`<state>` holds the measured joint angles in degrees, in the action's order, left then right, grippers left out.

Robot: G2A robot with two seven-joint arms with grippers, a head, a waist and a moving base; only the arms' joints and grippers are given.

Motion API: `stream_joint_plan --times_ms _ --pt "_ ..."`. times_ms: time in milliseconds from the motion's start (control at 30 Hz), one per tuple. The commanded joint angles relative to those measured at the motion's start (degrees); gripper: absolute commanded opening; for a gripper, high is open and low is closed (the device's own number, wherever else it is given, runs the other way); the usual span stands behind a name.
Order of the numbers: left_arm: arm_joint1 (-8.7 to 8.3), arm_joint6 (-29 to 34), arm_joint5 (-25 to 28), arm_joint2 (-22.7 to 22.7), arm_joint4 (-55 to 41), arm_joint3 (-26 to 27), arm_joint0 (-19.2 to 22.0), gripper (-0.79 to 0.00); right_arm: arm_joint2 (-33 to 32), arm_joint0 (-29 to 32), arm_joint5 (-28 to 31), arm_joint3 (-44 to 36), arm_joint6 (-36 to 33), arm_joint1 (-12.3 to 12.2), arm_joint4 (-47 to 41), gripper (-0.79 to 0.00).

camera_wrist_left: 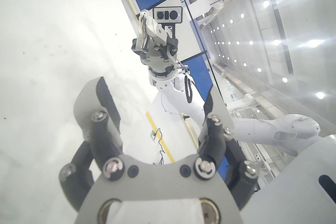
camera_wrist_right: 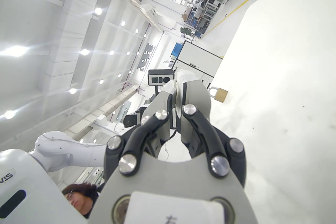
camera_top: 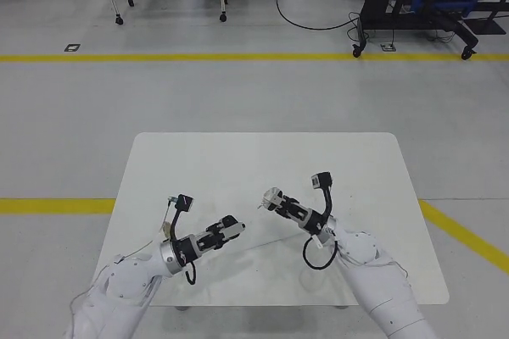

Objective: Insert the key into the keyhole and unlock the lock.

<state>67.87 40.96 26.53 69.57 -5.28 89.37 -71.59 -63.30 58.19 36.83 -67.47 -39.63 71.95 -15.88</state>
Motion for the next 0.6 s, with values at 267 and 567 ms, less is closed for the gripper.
stream_joint_plan --times_ms 267,567 --pt "0.34 -2.5 -1.2 -1.8 0.7 -1.0 1.3 -0.523 1.2 -0.8 -1.3 0.5 -5.3 0.2 -3.4 -0.785" --pt "0.49 -3.5 -1.2 -2.8 1.4 -1.9 2.0 -0.557 2.5 -2.0 -2.3 1.6 -7.3 0.6 -4.7 -0.785"
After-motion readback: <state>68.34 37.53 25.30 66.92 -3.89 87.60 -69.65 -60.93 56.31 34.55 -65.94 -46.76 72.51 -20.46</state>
